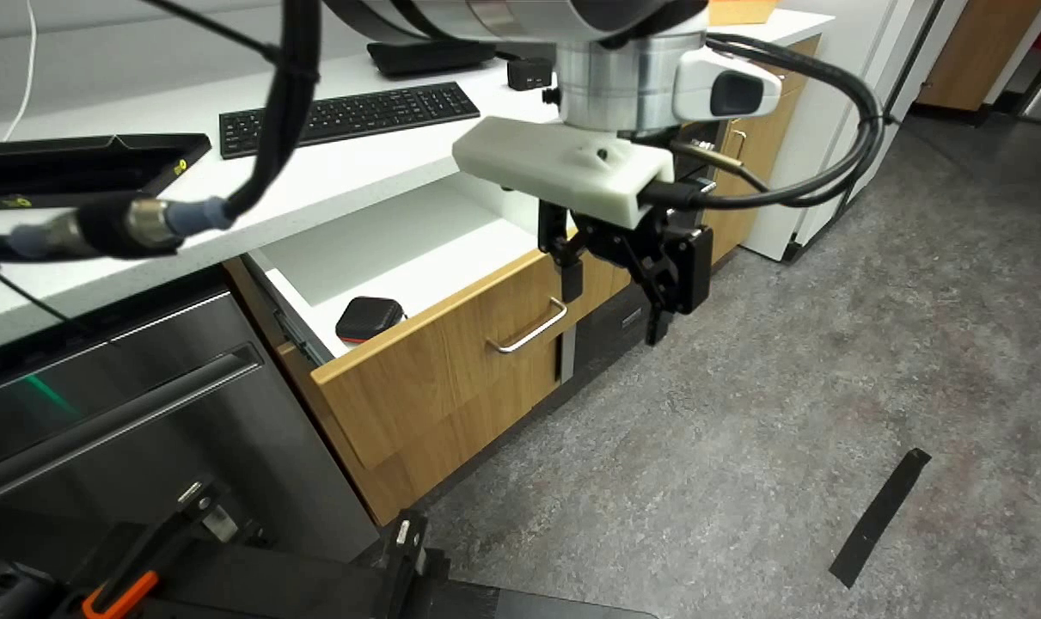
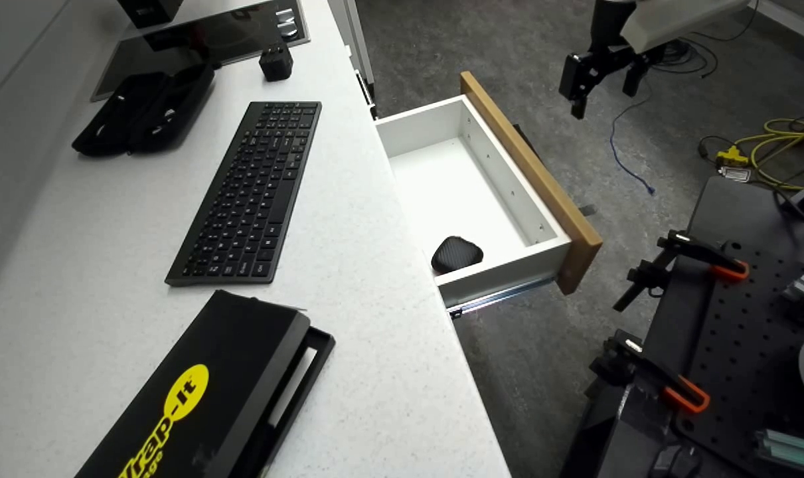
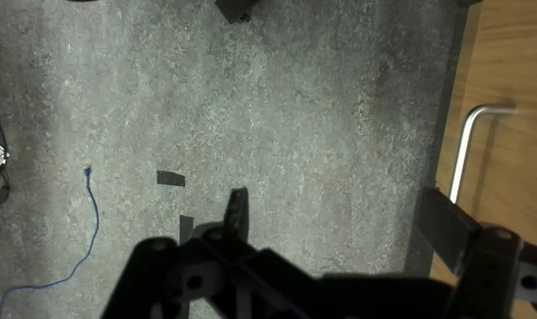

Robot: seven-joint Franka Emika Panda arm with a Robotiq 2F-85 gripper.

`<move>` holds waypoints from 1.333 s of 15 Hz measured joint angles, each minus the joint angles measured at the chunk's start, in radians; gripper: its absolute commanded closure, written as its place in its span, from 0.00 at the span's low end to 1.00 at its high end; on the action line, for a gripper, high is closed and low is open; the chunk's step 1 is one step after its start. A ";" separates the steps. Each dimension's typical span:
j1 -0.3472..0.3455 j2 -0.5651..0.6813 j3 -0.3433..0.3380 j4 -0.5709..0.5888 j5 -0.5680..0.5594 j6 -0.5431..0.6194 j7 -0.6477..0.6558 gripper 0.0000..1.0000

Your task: Close the open drawer

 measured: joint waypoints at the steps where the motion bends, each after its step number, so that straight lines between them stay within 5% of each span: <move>1: 0.000 0.044 -0.006 0.025 0.001 0.025 0.020 0.00; 7: 0.018 0.310 -0.015 0.189 0.039 0.128 0.135 0.00; 11: 0.019 0.441 0.046 0.295 0.166 0.126 0.116 0.00; 20: 0.022 0.546 0.152 0.448 0.233 0.089 0.042 0.00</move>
